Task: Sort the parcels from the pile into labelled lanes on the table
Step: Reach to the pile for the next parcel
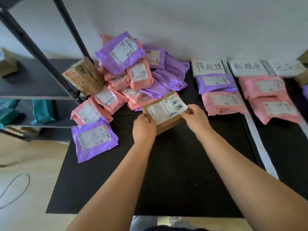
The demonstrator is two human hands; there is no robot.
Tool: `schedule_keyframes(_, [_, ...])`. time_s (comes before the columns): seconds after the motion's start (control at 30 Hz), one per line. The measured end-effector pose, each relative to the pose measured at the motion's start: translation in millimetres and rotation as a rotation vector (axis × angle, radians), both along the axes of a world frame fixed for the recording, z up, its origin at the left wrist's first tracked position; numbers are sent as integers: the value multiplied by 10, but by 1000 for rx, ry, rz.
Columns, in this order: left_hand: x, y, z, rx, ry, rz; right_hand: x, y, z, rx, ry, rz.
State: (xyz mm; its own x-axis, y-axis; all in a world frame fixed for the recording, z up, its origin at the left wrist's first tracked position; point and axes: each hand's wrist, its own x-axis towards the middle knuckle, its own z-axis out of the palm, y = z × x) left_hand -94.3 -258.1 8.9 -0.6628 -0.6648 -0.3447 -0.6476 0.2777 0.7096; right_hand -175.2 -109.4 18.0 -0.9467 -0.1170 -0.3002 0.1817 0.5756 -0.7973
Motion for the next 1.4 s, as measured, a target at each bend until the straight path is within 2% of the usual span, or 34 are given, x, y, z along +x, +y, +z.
schedule_keyframes(0.17, [397,450,-226,65,-79,5,303,314,-258,110,-98,56])
schedule_keyframes(0.37, [695,800,-448,101,-196,-28,423,462,-429,204,-128,94])
schedule_keyframes(0.5, [714,819,-489,92,-231,-69,403,514,-458,192,-129,92])
schedule_keyframes(0.67, [606,706,-452,49,-165,88,498,526,-437,138,-173,-22])
schedule_keyframes(0.77, [493,657,-401,21,-140,-36,665,572,-468,86,-246,-72])
schedule_keyframes(0.9, [437,667,-417,5,-165,-196,876,575,-560,62,-321,-19])
schedule_keyframes(1.23, [729,781,-459,44,-275,-166,789,602,-607,106,-233,99])
schedule_keyframes(1.4, [676,743,-441,129,-252,-138,778,633,-639,110,-289,72])
